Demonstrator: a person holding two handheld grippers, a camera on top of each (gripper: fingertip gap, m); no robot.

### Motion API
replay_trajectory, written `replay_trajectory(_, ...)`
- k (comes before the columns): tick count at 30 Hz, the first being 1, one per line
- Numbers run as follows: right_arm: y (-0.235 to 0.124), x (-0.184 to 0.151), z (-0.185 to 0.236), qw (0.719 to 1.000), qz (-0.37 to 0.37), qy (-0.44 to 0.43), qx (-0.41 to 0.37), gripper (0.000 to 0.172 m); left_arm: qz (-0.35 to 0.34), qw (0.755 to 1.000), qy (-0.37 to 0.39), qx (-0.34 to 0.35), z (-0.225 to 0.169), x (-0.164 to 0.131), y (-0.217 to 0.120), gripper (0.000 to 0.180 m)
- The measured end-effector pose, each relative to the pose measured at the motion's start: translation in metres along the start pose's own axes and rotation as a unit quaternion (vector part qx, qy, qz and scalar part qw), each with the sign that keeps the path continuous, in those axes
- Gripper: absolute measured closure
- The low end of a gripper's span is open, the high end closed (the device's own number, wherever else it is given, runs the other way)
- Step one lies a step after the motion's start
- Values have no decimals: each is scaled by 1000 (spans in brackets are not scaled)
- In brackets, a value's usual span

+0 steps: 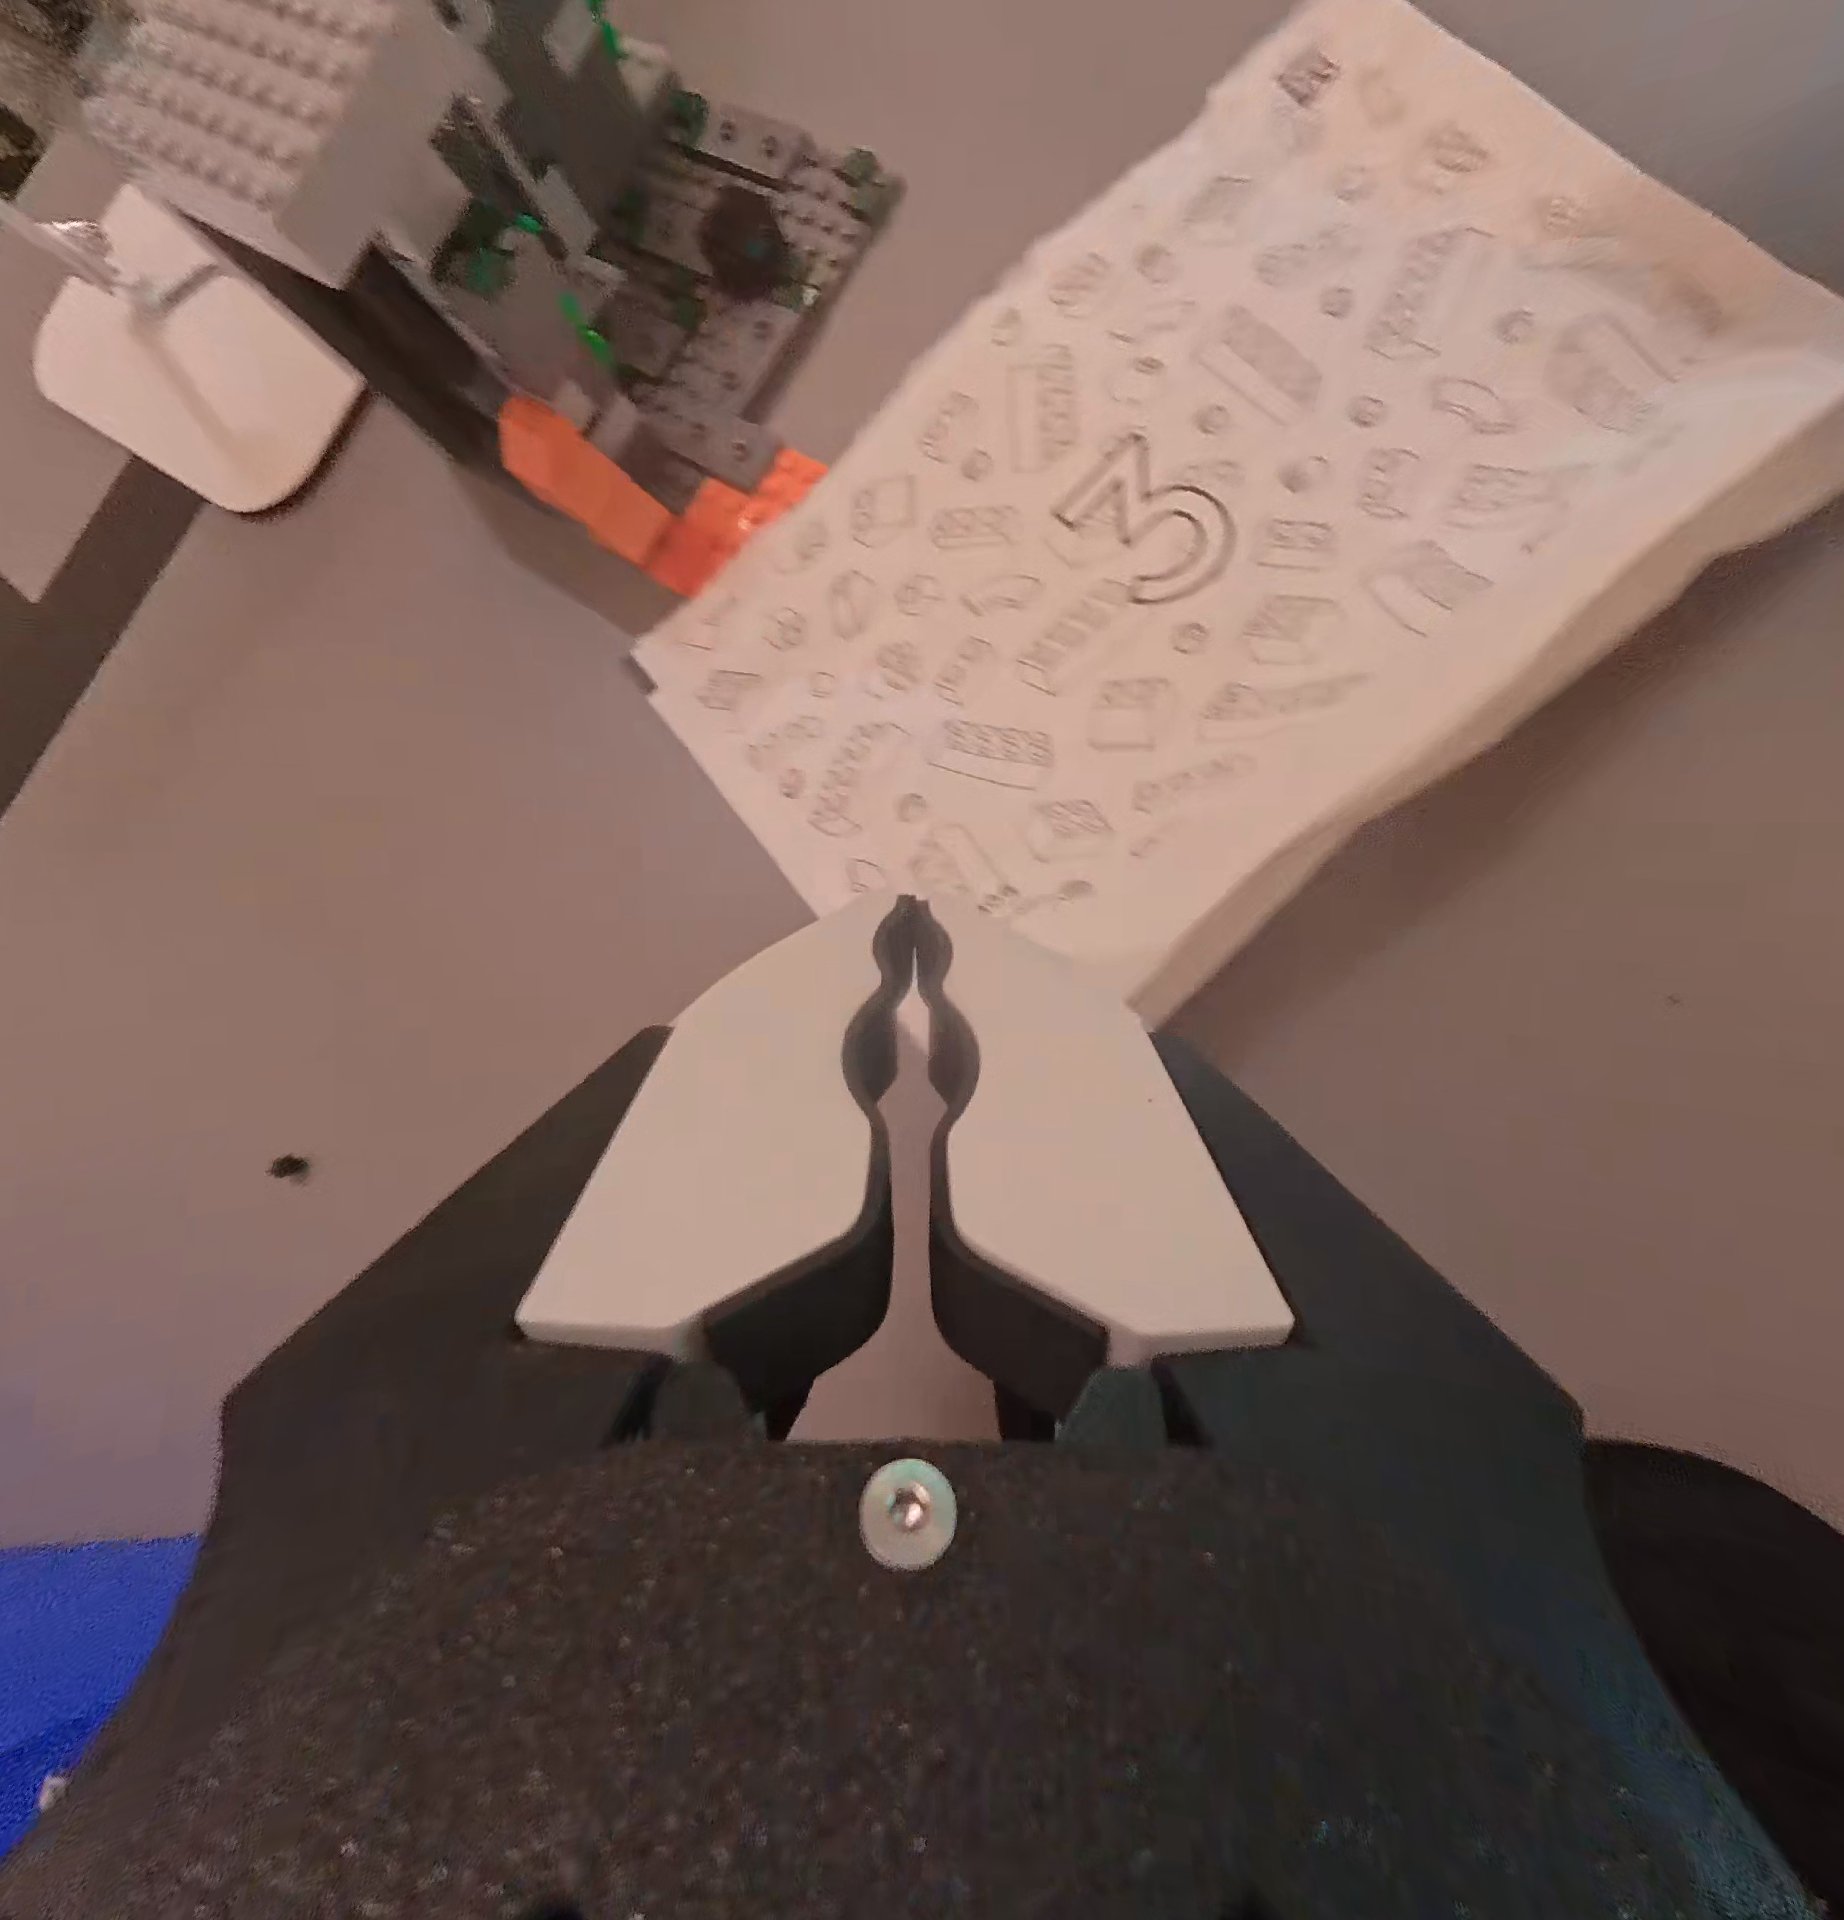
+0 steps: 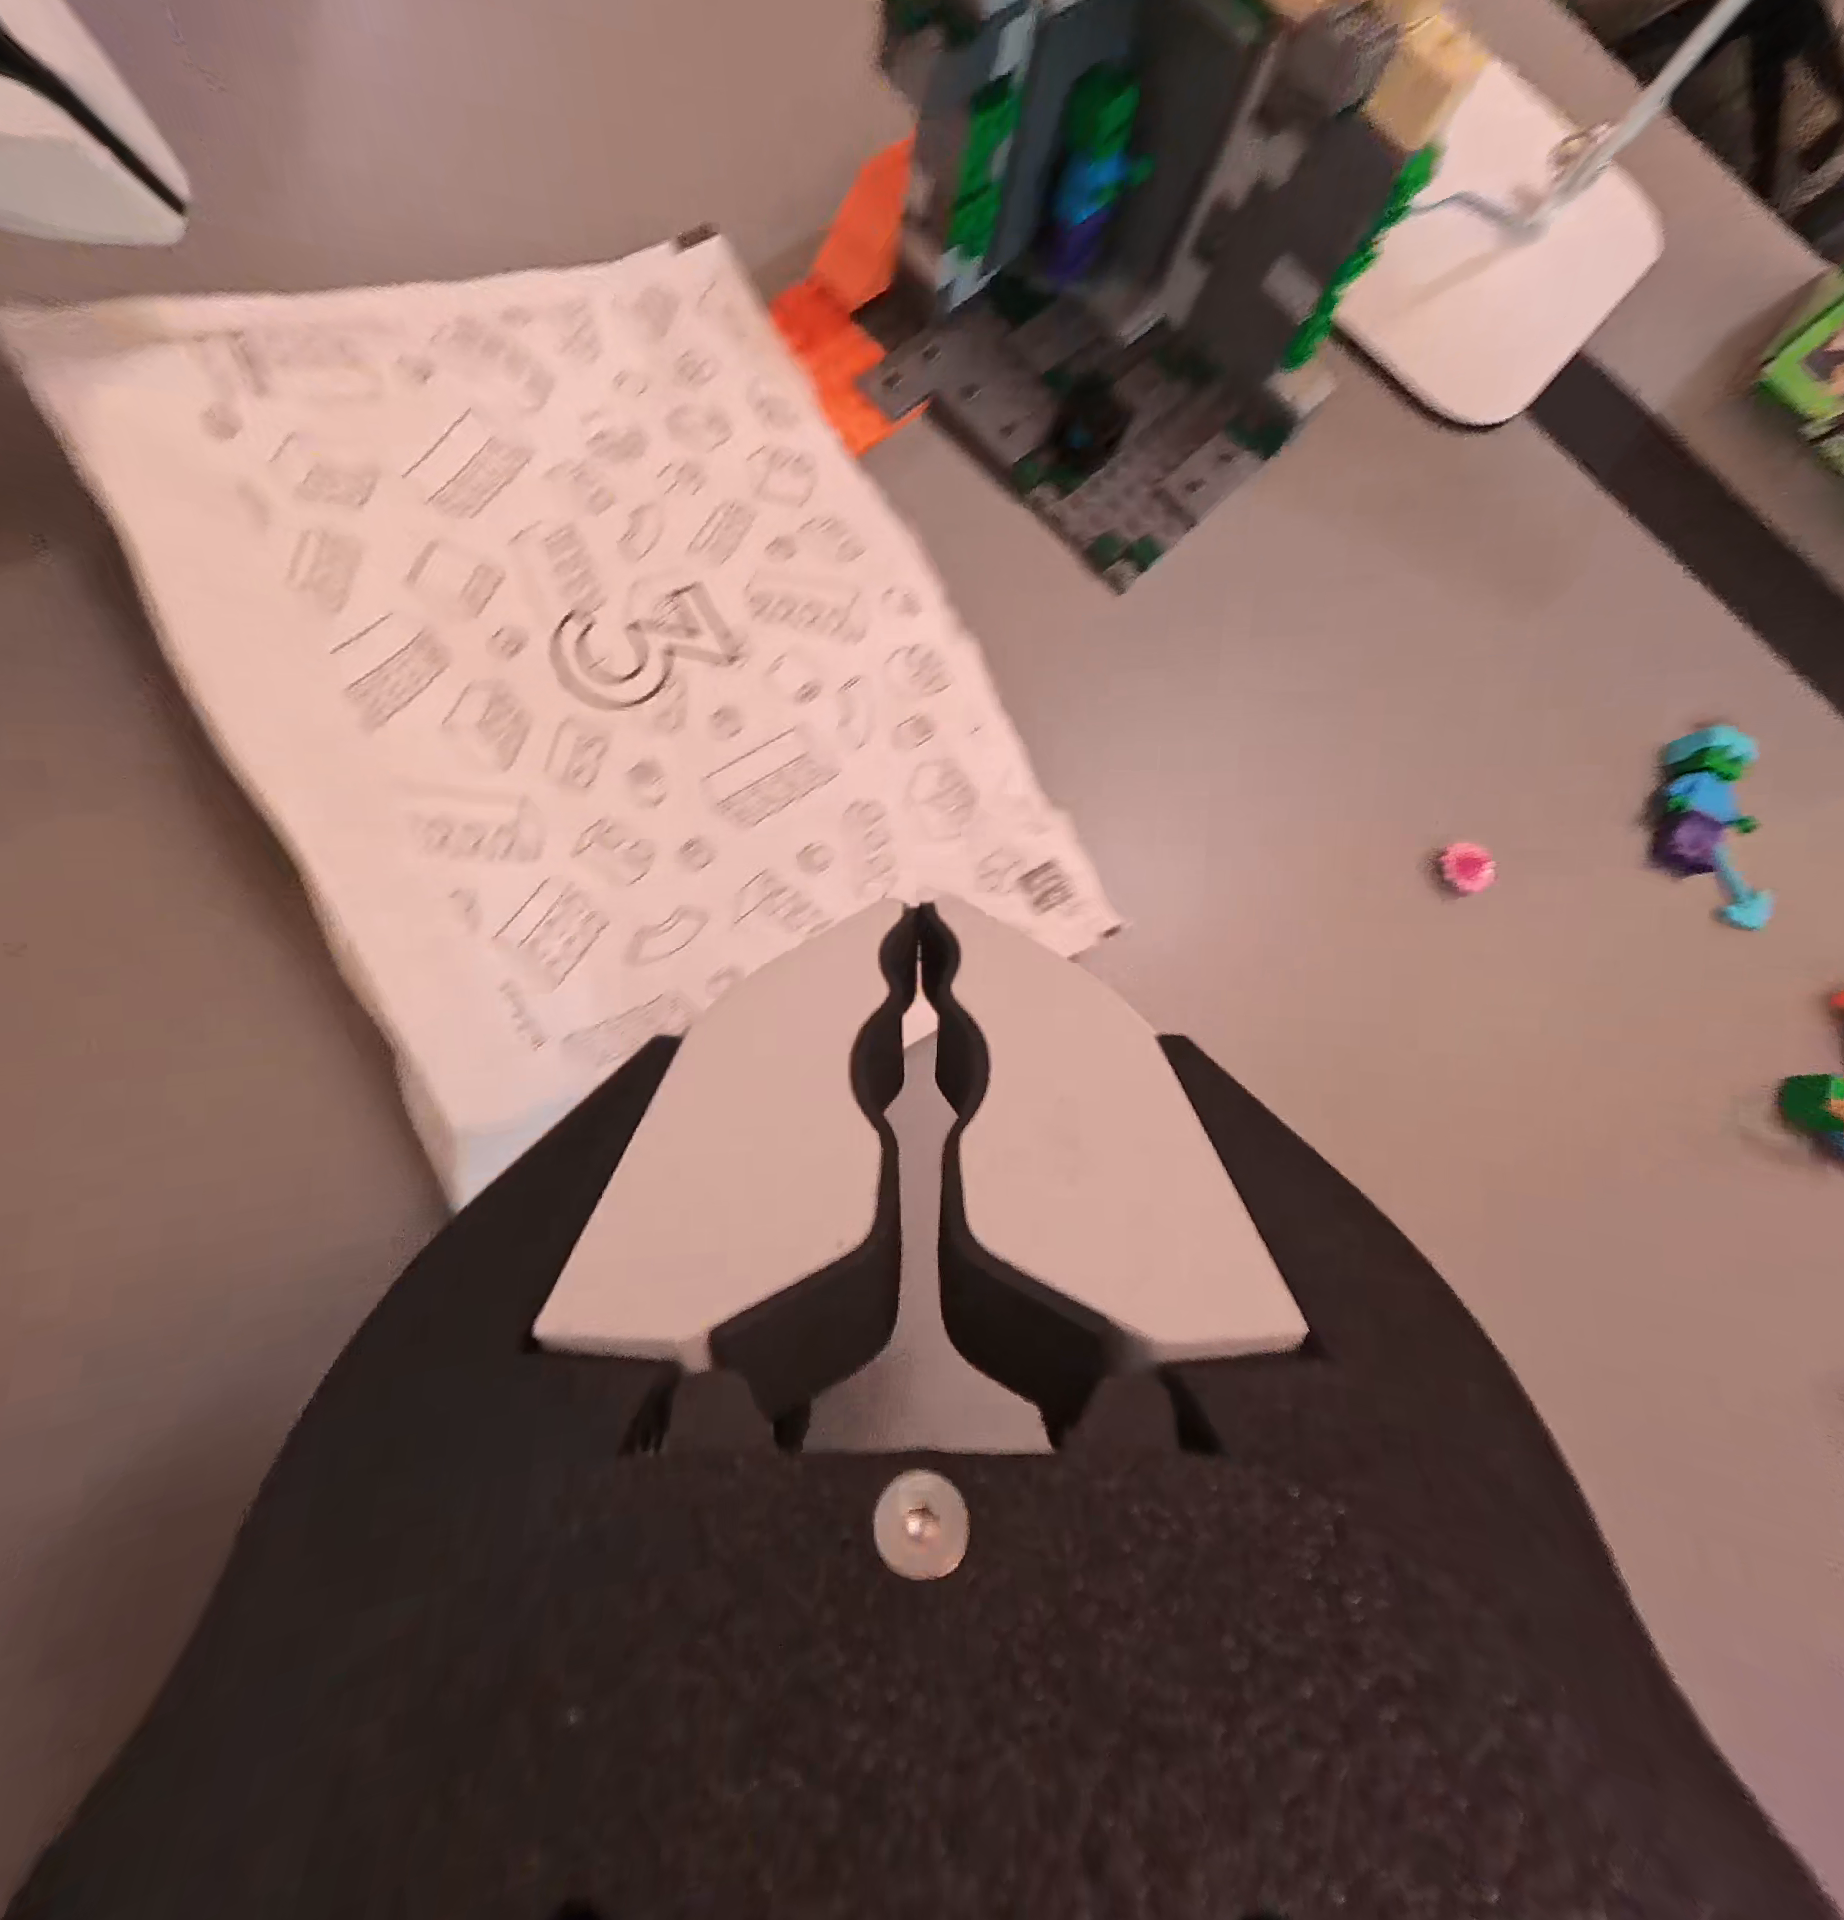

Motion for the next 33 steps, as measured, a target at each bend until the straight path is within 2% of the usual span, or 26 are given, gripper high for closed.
replay_trajectory(5, -12, -9, 40, 999, 14, -20, 31, 172, 18, 1000, 15, -1, -24, -13, -6, 180)
replay_trajectory(10, -23, -7, 57, 999, 10, -22, 27, 172, 23, 1000, 11, 18, -29, -20, -5, 180)
replay_trajectory(26, -28, -12, 62, 1000, -5, 0, 23, 172, 3, 999, 4, 48, -30, -18, -26, 180)
replay_trajectory(33, -33, -22, 54, 1000, -12, 23, 15, 172, -52, 996, -61, 33, -32, -11, -34, 180)
Point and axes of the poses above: each gripper's, where its closed fingertips meet, y out along the fingers, x out of its top, z = x × y across the jaws, the point moved 1 cm from there along -y, back along the fingers, and after that the axes turned 9 degrees about -y, right-handed, at the moved point
